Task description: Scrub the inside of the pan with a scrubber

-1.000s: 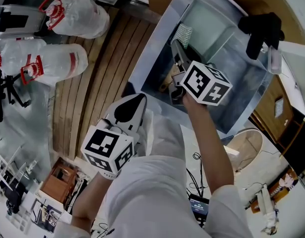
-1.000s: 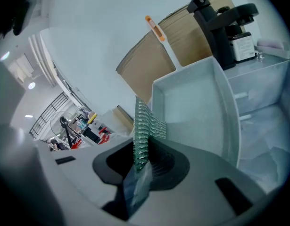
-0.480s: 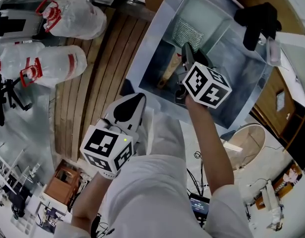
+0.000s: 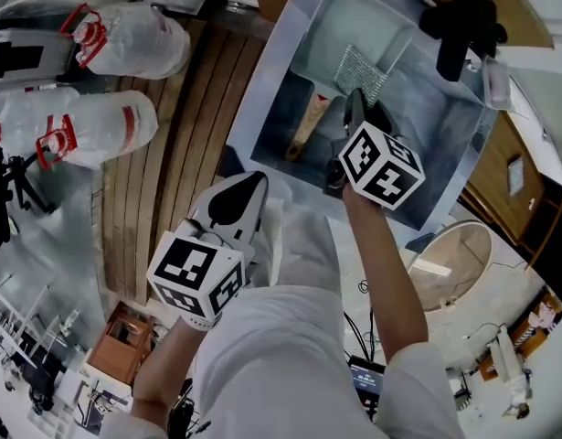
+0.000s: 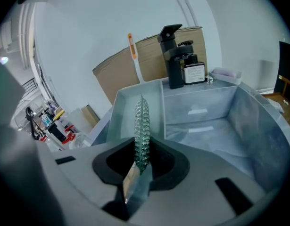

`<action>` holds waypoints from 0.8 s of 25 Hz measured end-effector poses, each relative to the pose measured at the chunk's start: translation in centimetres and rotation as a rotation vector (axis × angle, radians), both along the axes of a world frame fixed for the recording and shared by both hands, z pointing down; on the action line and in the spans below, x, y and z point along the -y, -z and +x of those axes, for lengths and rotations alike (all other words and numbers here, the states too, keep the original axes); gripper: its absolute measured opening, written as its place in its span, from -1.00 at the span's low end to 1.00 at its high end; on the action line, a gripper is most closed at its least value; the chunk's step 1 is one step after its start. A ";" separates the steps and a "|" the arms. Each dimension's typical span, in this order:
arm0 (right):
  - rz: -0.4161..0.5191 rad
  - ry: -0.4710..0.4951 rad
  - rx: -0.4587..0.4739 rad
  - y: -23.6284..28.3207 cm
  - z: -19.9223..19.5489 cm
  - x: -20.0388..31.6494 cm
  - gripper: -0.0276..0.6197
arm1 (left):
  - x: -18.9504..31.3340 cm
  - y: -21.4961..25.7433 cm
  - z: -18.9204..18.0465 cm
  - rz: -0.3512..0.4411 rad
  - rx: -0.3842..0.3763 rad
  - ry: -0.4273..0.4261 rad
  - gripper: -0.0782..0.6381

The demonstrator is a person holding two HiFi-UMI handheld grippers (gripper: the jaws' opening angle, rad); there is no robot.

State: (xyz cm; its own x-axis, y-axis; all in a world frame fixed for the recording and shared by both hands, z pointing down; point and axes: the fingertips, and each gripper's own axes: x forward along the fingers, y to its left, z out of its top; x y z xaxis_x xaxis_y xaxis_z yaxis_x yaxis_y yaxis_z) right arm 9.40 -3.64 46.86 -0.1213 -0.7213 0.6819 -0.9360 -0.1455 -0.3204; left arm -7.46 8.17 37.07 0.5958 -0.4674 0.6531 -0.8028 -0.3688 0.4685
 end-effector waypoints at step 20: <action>-0.065 -0.269 -0.234 0.6 2.6 -1.7 -0.71 | 0.9 1.1 -0.2 0.017 0.013 -0.004 -0.77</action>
State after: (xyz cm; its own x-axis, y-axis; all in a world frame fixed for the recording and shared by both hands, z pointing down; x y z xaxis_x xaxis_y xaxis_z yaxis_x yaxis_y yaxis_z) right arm 11.95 -1.95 46.25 0.2317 -0.6607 0.7140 -0.9083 -0.4097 -0.0844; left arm -7.62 7.28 35.94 0.5891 -0.4758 0.6531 -0.8073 -0.3800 0.4514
